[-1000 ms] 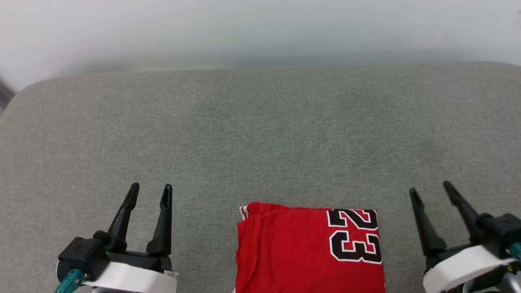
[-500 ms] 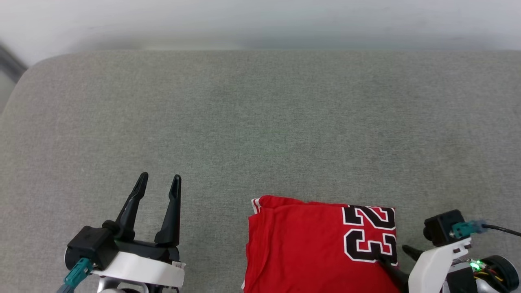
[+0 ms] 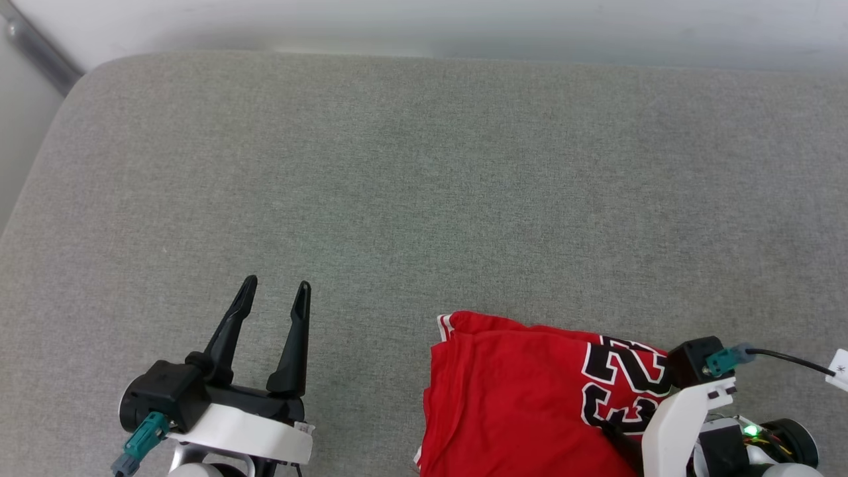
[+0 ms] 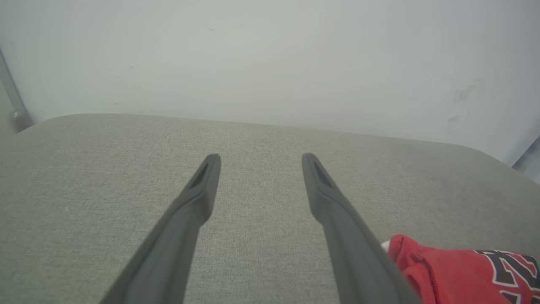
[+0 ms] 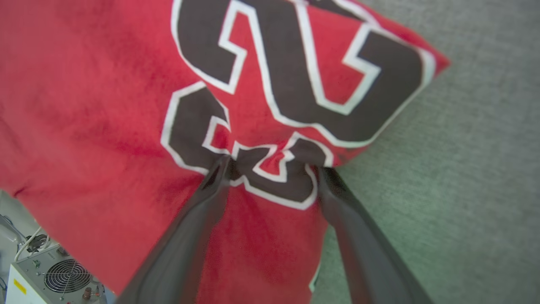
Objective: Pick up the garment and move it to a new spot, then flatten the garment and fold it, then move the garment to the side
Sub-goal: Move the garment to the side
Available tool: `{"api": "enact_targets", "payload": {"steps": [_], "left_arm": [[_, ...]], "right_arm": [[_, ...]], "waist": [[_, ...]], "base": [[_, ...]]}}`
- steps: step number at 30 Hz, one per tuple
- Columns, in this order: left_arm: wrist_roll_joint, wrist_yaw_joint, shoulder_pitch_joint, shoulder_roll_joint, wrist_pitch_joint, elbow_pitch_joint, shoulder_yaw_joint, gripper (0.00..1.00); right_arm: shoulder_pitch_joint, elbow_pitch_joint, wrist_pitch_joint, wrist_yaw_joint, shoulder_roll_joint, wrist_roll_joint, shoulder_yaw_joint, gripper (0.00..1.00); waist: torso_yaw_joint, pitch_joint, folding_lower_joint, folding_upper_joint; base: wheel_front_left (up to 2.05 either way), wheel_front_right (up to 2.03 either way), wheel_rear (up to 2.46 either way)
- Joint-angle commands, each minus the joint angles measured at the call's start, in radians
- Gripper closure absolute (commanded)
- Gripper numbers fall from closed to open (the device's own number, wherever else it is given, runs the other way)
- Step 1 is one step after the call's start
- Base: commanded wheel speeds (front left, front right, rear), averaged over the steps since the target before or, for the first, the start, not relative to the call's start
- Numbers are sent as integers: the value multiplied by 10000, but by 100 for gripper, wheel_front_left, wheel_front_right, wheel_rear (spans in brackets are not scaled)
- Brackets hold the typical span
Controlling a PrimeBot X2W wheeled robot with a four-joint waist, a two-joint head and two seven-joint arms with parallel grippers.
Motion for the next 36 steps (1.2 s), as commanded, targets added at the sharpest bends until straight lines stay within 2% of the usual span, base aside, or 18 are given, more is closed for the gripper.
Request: {"api": "enact_targets", "payload": {"steps": [1,2,3,7,12,20,26,30,36], "left_arm": [[53,-19,-159,-4,-21,-9,-42,0],[67,-19,-169,-10,-21,-15,-51,0],[74,-19,-180,-12,-21,-10,-64,0],[73,-19,-105,38,-21,-33,-107,0],[77,-19,75,-94,-21,33,-104,0],[88,-19,108,-3,-21,-162,-619,0],[186,-20,-401,262,-21,-375,-1128,0],[204,-20,-928,660,-21,-572,-1454,0],[275,-20,-1814,1404,-21,-928,-2020,0]], "right_arm": [[140,634,57,32,210,19,467,9],[124,762,-19,33,131,-64,583,61],[67,870,-137,32,51,-160,682,100],[-249,934,-656,20,-269,-482,843,100],[-850,668,-1257,4,-985,-1109,1051,100],[-2004,-87,-1415,13,-3077,-2113,2298,100],[-3052,-362,-1425,10,-4808,-2475,2629,100],[-3674,56,-1796,12,-5446,-2491,2139,100],[-4397,1431,-2810,9,-6200,-2742,1473,100]], "waist": [[28,-13,0,0],[35,-22,0,0],[35,-43,0,0],[-129,-204,0,0],[-622,-466,0,0],[-2166,-333,0,0],[-3439,563,0,0],[-4090,1541,0,0],[-4600,2843,0,0]], "base": [[0,0,0],[0,0,0],[0,0,0],[0,0,0],[0,0,0],[0,0,0],[0,0,0],[0,0,0],[0,0,0]]}}
